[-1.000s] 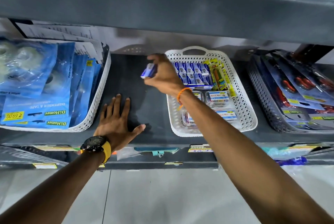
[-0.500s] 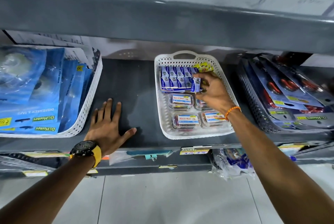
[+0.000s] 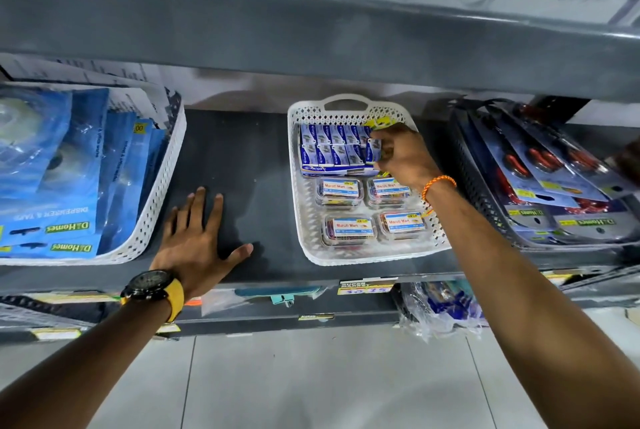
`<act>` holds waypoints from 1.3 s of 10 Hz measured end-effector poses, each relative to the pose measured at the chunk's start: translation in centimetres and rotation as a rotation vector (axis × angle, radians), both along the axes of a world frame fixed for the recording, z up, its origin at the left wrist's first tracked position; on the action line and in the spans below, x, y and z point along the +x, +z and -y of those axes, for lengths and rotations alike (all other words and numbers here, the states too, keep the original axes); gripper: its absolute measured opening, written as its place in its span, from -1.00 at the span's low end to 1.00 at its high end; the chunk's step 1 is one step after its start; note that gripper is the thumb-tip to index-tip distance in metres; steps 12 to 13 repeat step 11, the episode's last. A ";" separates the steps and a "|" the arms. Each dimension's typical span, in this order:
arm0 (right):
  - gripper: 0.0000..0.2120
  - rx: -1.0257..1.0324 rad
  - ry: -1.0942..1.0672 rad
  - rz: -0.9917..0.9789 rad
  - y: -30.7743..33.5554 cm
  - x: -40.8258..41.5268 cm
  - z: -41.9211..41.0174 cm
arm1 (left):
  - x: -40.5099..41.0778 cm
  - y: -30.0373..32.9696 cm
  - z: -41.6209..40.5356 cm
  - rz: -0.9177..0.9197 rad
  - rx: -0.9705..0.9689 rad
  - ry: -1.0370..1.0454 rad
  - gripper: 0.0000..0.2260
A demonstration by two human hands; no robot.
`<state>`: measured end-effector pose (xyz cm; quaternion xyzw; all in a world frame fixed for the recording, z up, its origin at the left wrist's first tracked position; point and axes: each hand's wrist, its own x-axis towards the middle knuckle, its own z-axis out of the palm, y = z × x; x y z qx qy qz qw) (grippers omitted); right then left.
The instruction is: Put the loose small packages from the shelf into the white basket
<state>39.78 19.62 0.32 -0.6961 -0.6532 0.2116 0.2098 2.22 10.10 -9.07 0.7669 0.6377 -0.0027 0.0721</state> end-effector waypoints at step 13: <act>-0.74 0.357 0.161 0.317 5.9 -7.5 16.3 | 6.6 8.4 8.6 0.164 0.079 0.081 -0.78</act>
